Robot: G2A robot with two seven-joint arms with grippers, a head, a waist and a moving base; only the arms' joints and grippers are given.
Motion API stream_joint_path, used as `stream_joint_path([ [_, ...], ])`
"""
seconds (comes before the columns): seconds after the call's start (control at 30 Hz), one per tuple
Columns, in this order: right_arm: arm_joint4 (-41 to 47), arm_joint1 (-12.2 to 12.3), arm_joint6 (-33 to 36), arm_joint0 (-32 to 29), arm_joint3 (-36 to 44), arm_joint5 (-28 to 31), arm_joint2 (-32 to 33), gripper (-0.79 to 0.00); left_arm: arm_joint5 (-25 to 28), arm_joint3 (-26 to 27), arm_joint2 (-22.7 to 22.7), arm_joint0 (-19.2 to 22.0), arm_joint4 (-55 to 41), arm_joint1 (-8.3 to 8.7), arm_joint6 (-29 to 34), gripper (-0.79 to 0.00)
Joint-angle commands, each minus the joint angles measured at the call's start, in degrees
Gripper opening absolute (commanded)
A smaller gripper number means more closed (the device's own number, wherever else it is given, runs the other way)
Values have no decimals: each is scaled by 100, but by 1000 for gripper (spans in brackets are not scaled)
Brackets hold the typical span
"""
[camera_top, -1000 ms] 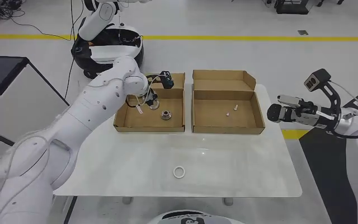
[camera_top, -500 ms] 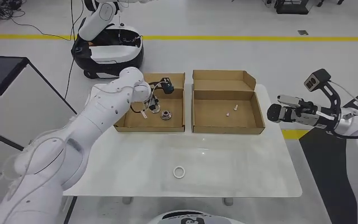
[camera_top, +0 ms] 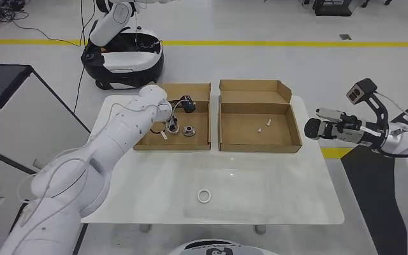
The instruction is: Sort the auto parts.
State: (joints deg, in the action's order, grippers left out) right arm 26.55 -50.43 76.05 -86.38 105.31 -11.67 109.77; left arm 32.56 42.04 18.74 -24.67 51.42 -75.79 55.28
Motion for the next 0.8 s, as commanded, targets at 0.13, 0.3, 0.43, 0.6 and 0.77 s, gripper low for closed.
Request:
stream_joint_path([
  [0.13, 0, 0, 0, 0, 0, 0, 0, 0, -8, -124, -3, -2, 115, -98, -74, -767],
  [0.3, 0, 0, 0, 0, 0, 0, 0, 0, -7, -220, -14, -8, 240, -171, -83, -591],
  [0.43, 0, 0, 0, 0, 0, 0, 0, 0, 8, -310, -5, -16, 301, -222, -106, -508],
  [0.6, 0, 0, 0, 0, 0, 0, 0, 0, 1, -381, 28, -9, 333, -282, -95, -440],
  [0.77, 0, 0, 0, 0, 0, 0, 0, 0, 17, -371, 97, 94, 371, -317, 6, 0],
])
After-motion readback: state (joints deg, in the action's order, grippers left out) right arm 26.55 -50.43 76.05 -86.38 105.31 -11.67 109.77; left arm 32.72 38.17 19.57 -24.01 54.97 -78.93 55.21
